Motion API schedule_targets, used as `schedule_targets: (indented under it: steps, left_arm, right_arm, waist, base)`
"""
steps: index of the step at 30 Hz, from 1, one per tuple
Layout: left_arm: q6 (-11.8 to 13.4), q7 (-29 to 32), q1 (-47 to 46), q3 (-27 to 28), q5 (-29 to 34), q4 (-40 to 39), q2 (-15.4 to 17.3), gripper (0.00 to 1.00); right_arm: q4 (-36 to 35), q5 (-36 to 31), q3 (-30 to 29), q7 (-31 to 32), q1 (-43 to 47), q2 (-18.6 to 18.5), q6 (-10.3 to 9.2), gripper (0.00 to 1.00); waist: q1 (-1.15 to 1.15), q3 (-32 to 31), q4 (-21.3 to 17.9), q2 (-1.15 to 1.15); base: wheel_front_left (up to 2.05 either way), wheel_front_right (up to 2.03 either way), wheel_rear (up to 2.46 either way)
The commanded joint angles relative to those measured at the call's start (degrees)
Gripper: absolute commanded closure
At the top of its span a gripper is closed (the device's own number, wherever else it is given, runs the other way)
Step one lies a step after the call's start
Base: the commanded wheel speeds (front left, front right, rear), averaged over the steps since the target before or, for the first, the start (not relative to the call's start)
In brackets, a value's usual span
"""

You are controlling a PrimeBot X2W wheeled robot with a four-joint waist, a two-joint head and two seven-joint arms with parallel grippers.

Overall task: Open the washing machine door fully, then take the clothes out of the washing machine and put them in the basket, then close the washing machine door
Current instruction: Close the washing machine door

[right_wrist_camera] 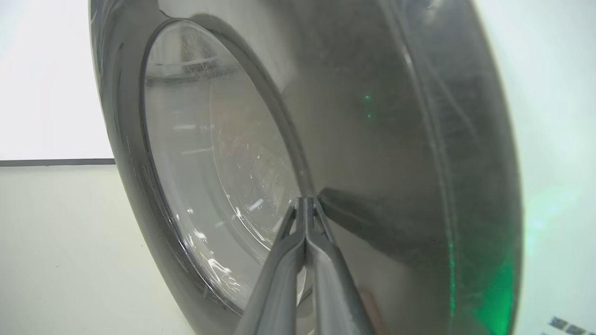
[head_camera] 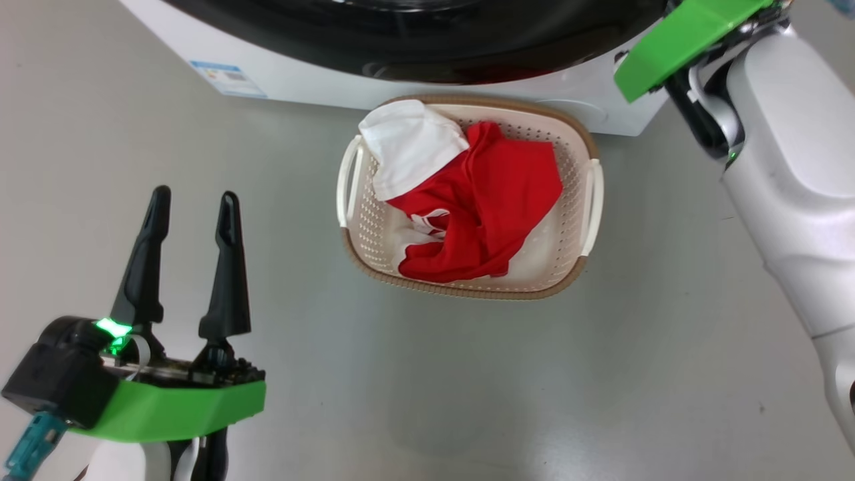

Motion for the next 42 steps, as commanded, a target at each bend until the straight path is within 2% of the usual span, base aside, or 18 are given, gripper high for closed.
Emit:
schedule_targets:
  steps: [1, 2, 3, 9, 14, 30, 42]
  left_arm:
    - [-0.3, -0.4, -0.1, 1.8, 0.7, -1.1, 1.1, 0.00]
    - [-0.3, -0.4, 0.0, 1.9, 0.8, -1.0, 1.1, 0.00]
    - [-0.3, -0.4, 0.0, 1.9, 0.8, -0.8, 1.1, 0.00]
    - [-0.4, -0.4, 0.5, 1.1, 2.3, 0.5, 1.1, 0.00]
    - [-0.4, -0.4, 0.9, 1.0, 4.3, 1.7, 1.1, 0.00]
    - [-0.4, -0.4, 3.8, 2.6, 7.6, 4.3, 2.2, 0.00]
    - [-0.4, -0.4, 5.8, 4.2, 7.8, 4.5, 2.7, 0.00]
  right_arm:
    - [-1.2, 0.6, -0.2, -0.3, 1.4, 0.5, -0.59, 0.53]
    - [-1.5, 1.1, 0.1, -0.3, 2.0, 0.5, -0.59, 0.09]
    - [-1.9, 1.5, 0.4, -0.3, 2.6, 0.5, -0.59, 0.00]
    - [-5.0, 2.5, 1.2, -0.3, 7.5, 0.2, -0.59, 0.00]
    - [-8.4, 1.2, -0.3, -0.3, 13.0, -0.6, -0.59, 0.00]
    - [-20.4, -4.5, -10.2, -0.3, 29.8, 0.6, -0.59, 0.00]
    - [-25.6, -6.3, -18.0, -0.3, 40.6, 3.1, -0.59, 0.00]
  waist:
    - [0.00, -0.7, -0.8, 0.00]
    - [0.00, -0.9, -1.1, 0.00]
    - [0.00, -1.2, -1.6, 0.00]
    - [0.00, -3.4, -4.5, 0.00]
    - [0.00, -5.7, -6.8, 0.00]
    - [0.00, -13.2, -14.2, 0.00]
    - [0.00, -16.1, -16.4, 0.00]
  base:
    - [0.00, 0.00, 0.00]
    - [0.00, 0.00, 0.00]
    - [0.00, 0.00, 0.00]
    - [0.00, 0.00, 0.00]
    - [0.00, 0.00, 0.00]
    - [0.00, 0.00, 0.00]
    - [0.00, 0.00, 0.00]
